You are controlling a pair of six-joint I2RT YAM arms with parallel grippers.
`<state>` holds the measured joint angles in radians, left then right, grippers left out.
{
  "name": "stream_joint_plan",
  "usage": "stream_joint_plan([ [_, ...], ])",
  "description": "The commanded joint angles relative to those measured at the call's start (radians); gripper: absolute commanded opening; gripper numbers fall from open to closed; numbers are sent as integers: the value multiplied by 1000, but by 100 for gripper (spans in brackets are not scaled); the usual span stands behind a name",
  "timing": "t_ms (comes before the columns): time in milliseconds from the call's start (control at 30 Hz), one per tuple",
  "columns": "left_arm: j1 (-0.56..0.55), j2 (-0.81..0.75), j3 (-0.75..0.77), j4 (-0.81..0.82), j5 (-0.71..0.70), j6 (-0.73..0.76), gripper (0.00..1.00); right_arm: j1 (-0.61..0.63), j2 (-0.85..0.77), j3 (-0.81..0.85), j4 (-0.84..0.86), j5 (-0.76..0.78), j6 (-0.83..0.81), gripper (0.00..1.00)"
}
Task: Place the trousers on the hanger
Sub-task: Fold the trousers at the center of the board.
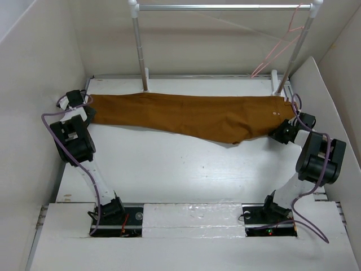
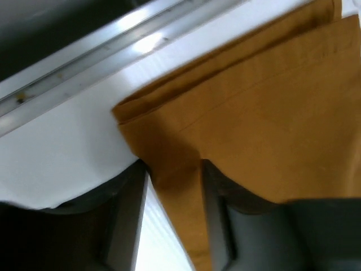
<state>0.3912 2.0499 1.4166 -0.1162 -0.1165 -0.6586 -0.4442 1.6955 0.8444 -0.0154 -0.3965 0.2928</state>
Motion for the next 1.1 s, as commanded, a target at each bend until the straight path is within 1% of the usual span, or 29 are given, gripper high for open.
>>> stream_joint_plan([
  [0,-17,49,41,-27,47,-21,35,-8,15,-16,72,5,51,3],
  [33,-17,55,62,-31,51,-16,12,-20,-20,-19,52,19,43,0],
  [67,-17,59,74,-40,48,-13,1,-21,-45,-22,23,33,31,0],
  [100,-17,64,91,-55,23,-9,0,-21,-74,-24,-48,59,-4,0],
  [133,-17,67,111,-78,3,3,0,-31,-106,-30,-69,109,-24,0],
  [167,-8,61,114,-83,-14,14,0,-48,-169,-47,-86,120,-36,0],
  [200,-8,53,114,-97,-56,23,0,-62,-195,-54,-110,127,-61,0],
  [267,1,20,81,-99,-98,39,0,-112,-264,-74,-126,119,-76,0],
  [300,14,3,64,-91,-129,45,0,-125,-278,-86,-129,108,-93,0],
  [367,28,-40,-1,-67,-137,65,0,-125,-296,-81,-132,94,-115,0],
  [400,28,-49,-11,-59,-132,73,0,-125,-293,-67,-100,81,-130,22],
  [433,28,-57,-15,-66,-137,76,0,-125,-283,-53,-87,58,-133,40],
  [467,28,-63,-22,-68,-134,73,0,-125,-263,-33,-84,51,-135,56],
  [500,28,-69,-28,-63,-126,70,0,-125,-194,-1,-125,39,-153,75],
  [533,28,-77,-39,-63,-126,65,0,-116,-154,69,-127,3,-165,79],
  [567,28,-79,-45,-63,-126,65,0,-116,-111,96,-130,-13,-165,82],
  [600,28,-76,-42,-66,-132,71,0,-107,-35,138,-123,-48,-149,85],
  [633,28,-73,-39,-74,-132,71,0,-94,-2,153,-113,-59,-149,85],
  [700,28,-69,-35,-83,-158,86,0,-76,56,171,-69,-62,-98,83],
  [767,28,-77,-39,-88,-173,94,0,-60,125,209,-61,-77,-80,74],
  [833,28,-91,-48,-88,-192,102,0,-48,144,220,-51,-48,-47,46],
  [867,28,-97,-51,-89,-195,100,0,-48,147,219,-41,-44,-40,20],
  [900,28,-106,-54,-91,-202,102,0,-48,144,216,-31,-16,-23,1],
  [1000,28,-111,-42,-115,-224,102,0,-57,113,184,-9,-2,-11,0],
  [1033,28,-114,-30,-126,-239,106,0,-57,90,168,-20,37,-6,0],
  [1067,28,-115,-24,-137,-253,108,0,-89,23,147,-26,47,-3,0],
])
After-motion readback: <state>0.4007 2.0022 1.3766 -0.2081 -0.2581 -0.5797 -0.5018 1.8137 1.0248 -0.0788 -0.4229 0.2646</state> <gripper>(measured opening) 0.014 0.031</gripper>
